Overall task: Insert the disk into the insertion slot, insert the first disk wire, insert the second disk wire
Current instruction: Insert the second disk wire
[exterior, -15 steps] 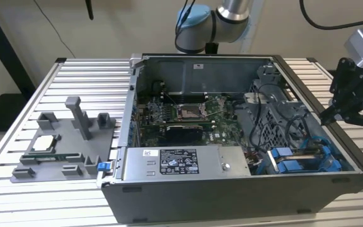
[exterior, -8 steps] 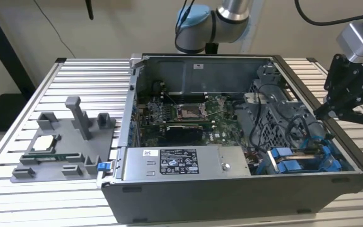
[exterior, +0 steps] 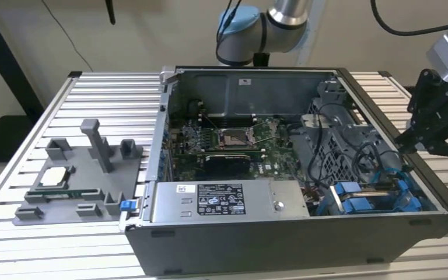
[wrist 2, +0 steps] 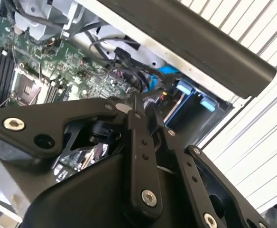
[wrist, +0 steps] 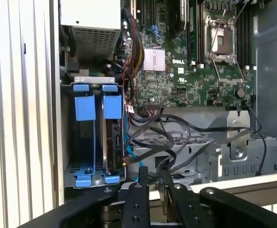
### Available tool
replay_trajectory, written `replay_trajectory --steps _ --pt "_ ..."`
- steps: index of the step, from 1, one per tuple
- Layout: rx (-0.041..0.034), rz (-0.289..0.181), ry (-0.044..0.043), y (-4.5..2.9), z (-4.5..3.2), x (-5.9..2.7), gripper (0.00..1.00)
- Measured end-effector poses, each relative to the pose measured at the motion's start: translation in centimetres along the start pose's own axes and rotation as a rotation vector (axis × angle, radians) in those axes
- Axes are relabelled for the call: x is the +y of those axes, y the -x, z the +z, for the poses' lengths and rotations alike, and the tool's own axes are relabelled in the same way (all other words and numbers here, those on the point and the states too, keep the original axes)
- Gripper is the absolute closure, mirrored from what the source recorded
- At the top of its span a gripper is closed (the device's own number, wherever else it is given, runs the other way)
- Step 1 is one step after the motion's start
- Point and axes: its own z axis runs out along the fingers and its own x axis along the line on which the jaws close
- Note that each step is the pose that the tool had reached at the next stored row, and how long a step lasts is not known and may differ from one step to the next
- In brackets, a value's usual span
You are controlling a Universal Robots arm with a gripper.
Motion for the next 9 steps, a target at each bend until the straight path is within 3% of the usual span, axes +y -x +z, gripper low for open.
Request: replay_trajectory --steps 2,3,6,9 --pt "0.0068 0.000 -0.0007 -0.16 0.11 -0.40 0.00" --pt "0.0100 0.000 -0.0010 -0.24 0.18 -0.58 1.00" --pt "0.0172 0.000 -0.0018 -0.42 0.48 -1.19 1.00" --pt "0.0368 0.001 -0.0031 -0.55 0.56 -1.63 1.00"
